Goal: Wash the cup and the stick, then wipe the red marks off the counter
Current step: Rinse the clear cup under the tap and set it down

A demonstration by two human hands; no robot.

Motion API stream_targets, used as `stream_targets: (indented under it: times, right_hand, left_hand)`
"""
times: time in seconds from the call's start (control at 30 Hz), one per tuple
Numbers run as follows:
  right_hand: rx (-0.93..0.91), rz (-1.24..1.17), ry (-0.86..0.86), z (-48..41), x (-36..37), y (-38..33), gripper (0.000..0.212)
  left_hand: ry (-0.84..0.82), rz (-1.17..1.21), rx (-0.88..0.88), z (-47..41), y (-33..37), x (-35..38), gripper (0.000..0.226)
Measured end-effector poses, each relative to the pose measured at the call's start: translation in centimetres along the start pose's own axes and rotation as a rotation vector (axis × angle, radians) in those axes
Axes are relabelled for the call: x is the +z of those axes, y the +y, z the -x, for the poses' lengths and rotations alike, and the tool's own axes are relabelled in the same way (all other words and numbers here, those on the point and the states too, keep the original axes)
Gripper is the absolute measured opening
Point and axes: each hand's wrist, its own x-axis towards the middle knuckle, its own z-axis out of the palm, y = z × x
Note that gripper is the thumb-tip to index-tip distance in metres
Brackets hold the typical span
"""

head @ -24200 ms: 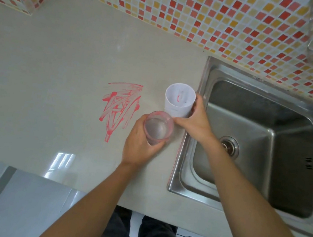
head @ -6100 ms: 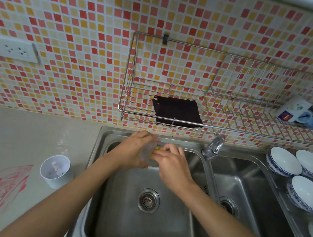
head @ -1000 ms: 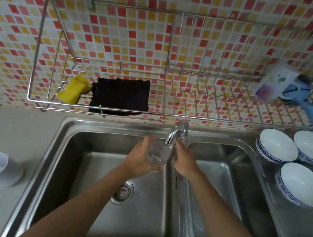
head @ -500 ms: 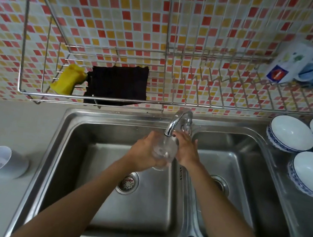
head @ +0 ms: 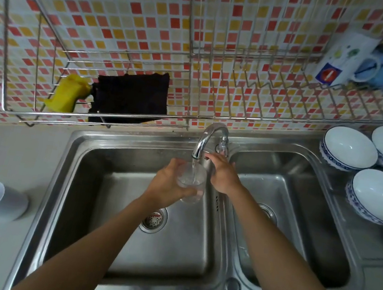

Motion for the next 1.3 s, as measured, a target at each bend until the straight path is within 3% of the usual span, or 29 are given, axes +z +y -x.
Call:
stream_targets:
  times: [0.17,0.27,0.53,0.67,0.8,0.9,1.03,1.2,1.3]
  right_hand:
    - [-0.006,-0.013,-0.038,-0.1,-0.2,0.2,0.067]
    - [-0.004,-0.024,-0.028,0.1,-0.3,0.1,0.069]
    - [0.006,0.009,-0.074,0.0,-0.8,-0.2,0.068]
    - [0.002,-0.025,-0.057,0.2,-0.6,-0.1,0.073]
    - [0.008,-0.031,-0.039,0.0,-0.4,0.1,0.072]
    - [-0.044,-0.010,0.026,-0.3,-0.4,0.2,0.059]
    - [0.026,-0.083,0.174,-1.6,-1.1,-0.9,0.018]
    - [0.146,-0.404,0.409,-1.2,-1.0,-0.1,0.015]
    - [0.143,-0.462,0.497,-0.8,-0.8,0.5,0.016]
  left_hand:
    - [-0.124,-0.074,0.058,0.1,-0.1,0.4,0.087]
    - [-0.052,-0.032,0.052,0.0,-0.1,0.5,0.087]
    - [-0.123,-0.093,0.116,-0.5,-0.1,0.6,0.087]
    - [-0.036,-0.004,0.044,-0.3,-0.6,0.5,0.083]
    - [-0.062,-0.058,0.096,-0.3,-0.6,0.4,0.081]
    - [-0.041,-0.001,0.100,-0.3,-0.5,0.7,0.083]
    - [-0.026,0.013,0.130,0.0,-0.4,0.8,0.082]
    - [0.043,0.125,0.099,0.5,-1.7,0.4,0.082]
    - [0.061,0.124,0.081,0.5,-2.1,0.7,0.085]
